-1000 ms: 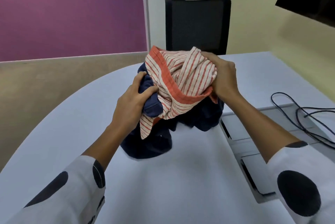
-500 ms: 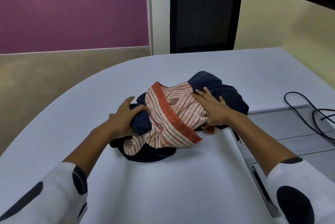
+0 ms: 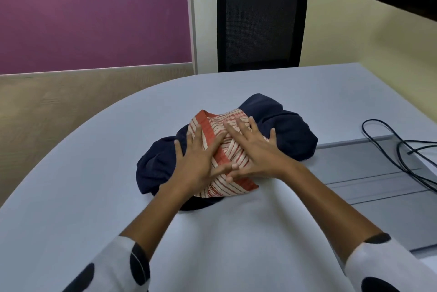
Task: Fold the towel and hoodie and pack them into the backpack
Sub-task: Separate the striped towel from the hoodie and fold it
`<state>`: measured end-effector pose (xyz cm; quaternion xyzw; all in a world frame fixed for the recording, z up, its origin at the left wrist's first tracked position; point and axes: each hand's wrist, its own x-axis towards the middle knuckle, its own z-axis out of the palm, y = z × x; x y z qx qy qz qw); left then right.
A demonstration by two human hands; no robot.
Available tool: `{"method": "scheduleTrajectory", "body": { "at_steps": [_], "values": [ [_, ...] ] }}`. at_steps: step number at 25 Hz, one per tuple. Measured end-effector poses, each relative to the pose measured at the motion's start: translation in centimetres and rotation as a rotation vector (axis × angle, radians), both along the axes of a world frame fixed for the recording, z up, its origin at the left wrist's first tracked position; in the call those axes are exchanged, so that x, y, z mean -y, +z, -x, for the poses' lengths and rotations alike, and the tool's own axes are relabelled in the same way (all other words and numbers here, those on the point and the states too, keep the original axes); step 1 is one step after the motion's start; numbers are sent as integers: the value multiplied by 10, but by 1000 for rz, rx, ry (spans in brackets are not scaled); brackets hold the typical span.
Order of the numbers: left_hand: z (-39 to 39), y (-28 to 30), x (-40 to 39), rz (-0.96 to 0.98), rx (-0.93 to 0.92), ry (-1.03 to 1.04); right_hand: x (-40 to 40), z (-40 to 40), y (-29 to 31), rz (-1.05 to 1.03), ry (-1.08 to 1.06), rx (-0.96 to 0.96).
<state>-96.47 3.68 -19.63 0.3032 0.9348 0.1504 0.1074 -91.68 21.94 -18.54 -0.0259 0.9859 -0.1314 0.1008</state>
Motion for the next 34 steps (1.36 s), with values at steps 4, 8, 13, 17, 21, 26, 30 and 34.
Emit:
{"method": "scheduleTrajectory", "body": {
  "at_steps": [4, 8, 13, 17, 21, 26, 30, 34],
  "values": [
    [6, -34, 9, 149, -182, -2, 5, 5, -32, -128, -5, -29],
    [21, -55, 9, 128, -341, -48, 10, 20, -65, -193, -73, -72],
    [53, -49, 13, -1, -226, -16, 18, 45, -83, -145, -148, -57],
    [44, -34, -2, -200, -167, 172, 19, 45, -75, -81, -140, 32],
    [24, -10, -10, -460, -175, 330, 11, 32, -33, 333, -198, -11],
    [-9, 41, -6, -693, -146, 305, 8, 25, 35, 296, -51, -471],
    [-43, 74, 9, -788, -115, 173, 16, 7, 72, 152, 17, -535],
    [-70, 110, 31, -843, -87, 218, 11, -33, 103, 205, -152, -642]
  ]
}}
